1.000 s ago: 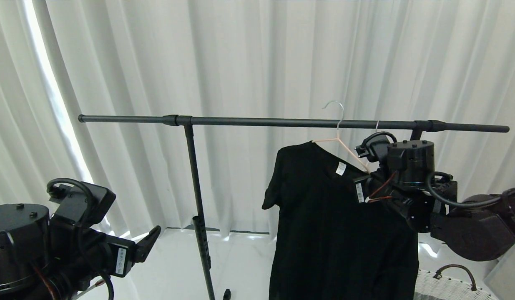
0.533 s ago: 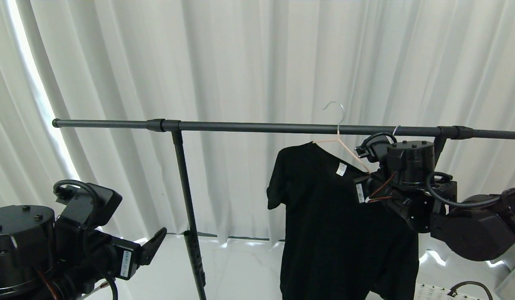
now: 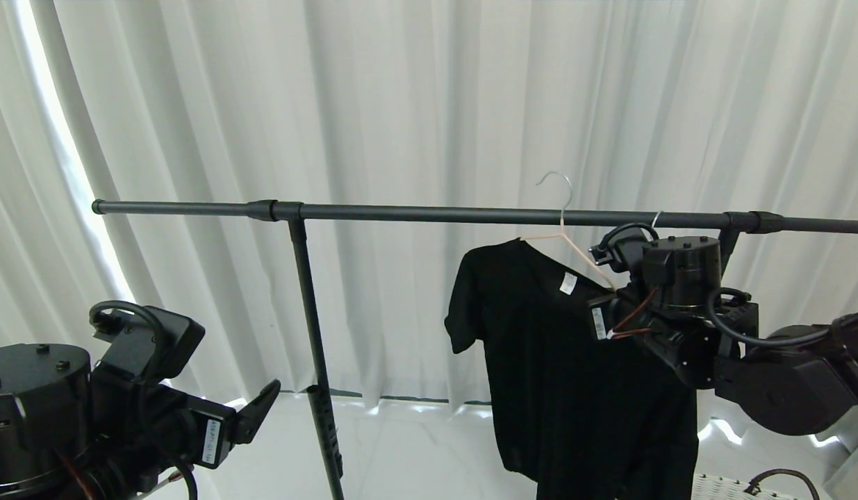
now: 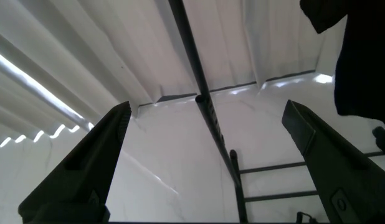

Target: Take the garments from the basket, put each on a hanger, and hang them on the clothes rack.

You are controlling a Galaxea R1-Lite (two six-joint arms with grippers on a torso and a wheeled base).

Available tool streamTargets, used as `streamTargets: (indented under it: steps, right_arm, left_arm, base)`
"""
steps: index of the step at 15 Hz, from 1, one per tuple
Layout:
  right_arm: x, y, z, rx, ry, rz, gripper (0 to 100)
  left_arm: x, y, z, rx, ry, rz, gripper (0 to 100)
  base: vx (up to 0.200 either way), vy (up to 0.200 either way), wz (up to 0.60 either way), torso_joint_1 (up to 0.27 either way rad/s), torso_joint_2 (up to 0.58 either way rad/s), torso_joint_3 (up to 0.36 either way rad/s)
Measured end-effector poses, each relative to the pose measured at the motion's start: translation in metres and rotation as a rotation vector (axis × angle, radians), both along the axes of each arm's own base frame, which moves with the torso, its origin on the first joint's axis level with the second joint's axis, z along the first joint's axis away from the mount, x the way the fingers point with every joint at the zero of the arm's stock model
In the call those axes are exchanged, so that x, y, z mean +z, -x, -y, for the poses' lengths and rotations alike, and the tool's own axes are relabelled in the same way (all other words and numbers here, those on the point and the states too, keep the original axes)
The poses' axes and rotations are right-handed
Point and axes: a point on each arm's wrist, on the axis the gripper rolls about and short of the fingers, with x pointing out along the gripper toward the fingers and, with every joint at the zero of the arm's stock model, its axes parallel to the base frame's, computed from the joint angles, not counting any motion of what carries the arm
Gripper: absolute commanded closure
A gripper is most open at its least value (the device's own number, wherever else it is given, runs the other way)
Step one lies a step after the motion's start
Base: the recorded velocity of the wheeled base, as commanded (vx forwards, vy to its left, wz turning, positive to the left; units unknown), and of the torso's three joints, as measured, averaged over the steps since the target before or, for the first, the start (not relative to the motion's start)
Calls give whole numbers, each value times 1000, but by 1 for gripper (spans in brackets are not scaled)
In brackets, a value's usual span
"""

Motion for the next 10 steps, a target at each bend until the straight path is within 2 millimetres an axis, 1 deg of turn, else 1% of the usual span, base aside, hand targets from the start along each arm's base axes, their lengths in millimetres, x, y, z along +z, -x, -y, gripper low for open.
streamTargets:
  steps: [4, 7, 10]
  right_arm:
    - [-12, -8, -2, -34, 32, -21, 100]
    - [-13, -16, -5, -37, 43, -18, 100]
    - [-11, -24, 0, -49, 88, -22, 100]
  left_arm:
    - [6, 5, -2, 0, 14, 35, 0]
    - [8, 16, -7, 3, 26, 64, 0]
    - [8, 23, -11, 7, 32, 77, 0]
  base:
    - [0, 0, 0, 0, 0, 0]
    - [0, 0, 0, 0, 0, 0]
    - [0, 0, 0, 0, 0, 0]
